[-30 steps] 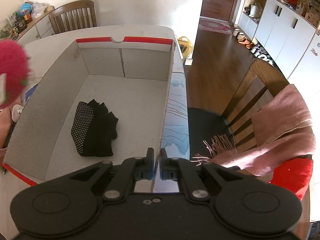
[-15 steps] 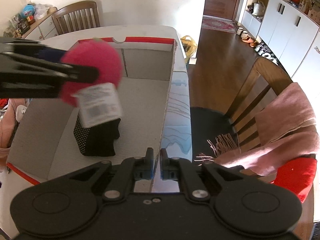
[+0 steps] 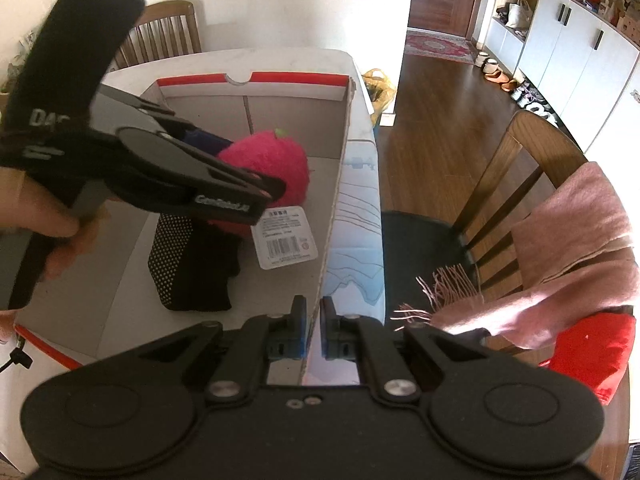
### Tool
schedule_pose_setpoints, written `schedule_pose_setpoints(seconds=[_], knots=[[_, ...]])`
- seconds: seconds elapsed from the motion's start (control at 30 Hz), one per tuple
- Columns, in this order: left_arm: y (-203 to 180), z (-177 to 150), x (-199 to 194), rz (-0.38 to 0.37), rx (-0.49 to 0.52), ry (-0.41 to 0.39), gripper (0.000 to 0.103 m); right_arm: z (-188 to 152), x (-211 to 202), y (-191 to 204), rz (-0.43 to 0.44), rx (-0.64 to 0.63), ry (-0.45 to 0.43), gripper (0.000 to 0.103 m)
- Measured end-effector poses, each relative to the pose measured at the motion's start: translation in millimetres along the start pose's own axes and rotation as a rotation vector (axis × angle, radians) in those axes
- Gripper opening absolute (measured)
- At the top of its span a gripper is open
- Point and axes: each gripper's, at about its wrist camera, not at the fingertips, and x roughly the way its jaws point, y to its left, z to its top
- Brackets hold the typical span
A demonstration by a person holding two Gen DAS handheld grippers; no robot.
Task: Organize objects
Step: 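Carry the pink plush with the left gripper into the box and release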
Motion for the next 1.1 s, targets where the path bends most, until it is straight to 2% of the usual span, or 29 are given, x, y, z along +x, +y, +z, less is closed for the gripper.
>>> schedule_pose_setpoints(seconds=[0.2, 0.47, 0.6, 1.1], knots=[[1, 4, 4, -0.012, -0.004, 0.007, 0.059, 0, 1, 0, 0.001, 0.005, 0.001, 0.006], [6, 1, -6, -0.040, -0.032, -0.006, 0.074, 0, 0, 0, -0.002, 0.001, 0.002, 0.006], [11, -3, -19, -0.041, -0.059, -0.023, 0.074, -1, 1, 1, -0.005, 0.000, 0.004, 0.006], [38, -32, -127, -0.033, -0.153, -0.180, 0.074, 1, 1, 8, -0.029, -0.030, 0.016, 0.005]])
